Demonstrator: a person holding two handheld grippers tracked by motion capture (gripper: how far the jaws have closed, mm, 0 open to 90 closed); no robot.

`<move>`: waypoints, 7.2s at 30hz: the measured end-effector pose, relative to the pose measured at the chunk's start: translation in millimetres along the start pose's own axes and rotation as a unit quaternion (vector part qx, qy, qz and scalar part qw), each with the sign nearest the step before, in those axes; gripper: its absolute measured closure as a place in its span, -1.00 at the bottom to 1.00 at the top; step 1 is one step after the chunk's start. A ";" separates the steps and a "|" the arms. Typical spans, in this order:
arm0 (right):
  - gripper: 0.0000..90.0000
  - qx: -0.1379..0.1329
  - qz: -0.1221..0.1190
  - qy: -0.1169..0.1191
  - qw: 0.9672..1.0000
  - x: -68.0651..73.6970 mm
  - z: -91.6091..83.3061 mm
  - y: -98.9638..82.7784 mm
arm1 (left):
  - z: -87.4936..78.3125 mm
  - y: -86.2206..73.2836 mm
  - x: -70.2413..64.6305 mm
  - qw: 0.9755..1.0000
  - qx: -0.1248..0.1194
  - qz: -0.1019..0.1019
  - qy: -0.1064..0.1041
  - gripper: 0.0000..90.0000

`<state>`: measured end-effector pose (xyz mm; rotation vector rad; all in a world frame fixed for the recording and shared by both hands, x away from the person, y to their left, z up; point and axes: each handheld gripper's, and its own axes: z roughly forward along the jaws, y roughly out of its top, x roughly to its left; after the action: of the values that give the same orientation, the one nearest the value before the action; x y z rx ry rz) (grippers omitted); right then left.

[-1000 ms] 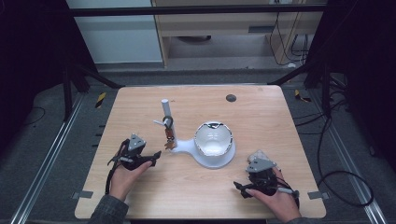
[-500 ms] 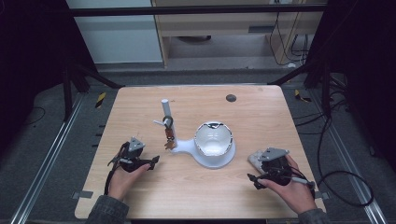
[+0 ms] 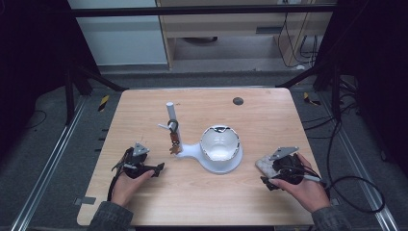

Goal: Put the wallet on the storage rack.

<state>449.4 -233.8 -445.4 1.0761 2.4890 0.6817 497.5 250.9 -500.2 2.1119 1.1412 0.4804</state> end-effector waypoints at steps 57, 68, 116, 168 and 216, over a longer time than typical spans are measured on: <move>-0.52 0.146 0.074 0.037 0.986 -28.0 23.9 -13.7 | 4.9 -6.4 1.1 1.000 0.000 0.005 0.013 -0.96; -0.43 0.150 0.072 0.035 0.985 -28.5 25.5 -15.3 | 4.9 -6.4 1.1 1.000 0.000 0.005 0.012 -0.96; -0.32 0.135 -0.056 0.002 0.989 -15.2 -33.7 47.3 | 5.0 -6.8 0.2 1.000 -0.002 0.005 0.011 -0.96; -0.31 0.149 -0.188 -0.010 0.971 43.8 -35.3 138.5 | 4.8 -7.1 -0.4 1.000 -0.003 0.002 0.014 -0.96; -0.32 0.178 -0.208 0.002 0.962 64.5 8.6 165.8 | 4.8 -7.1 -0.5 1.000 -0.003 0.003 0.013 -0.97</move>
<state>508.1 -84.1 -368.8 0.6113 2.7807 0.1148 496.0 251.3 -508.6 2.1098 1.1477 0.5142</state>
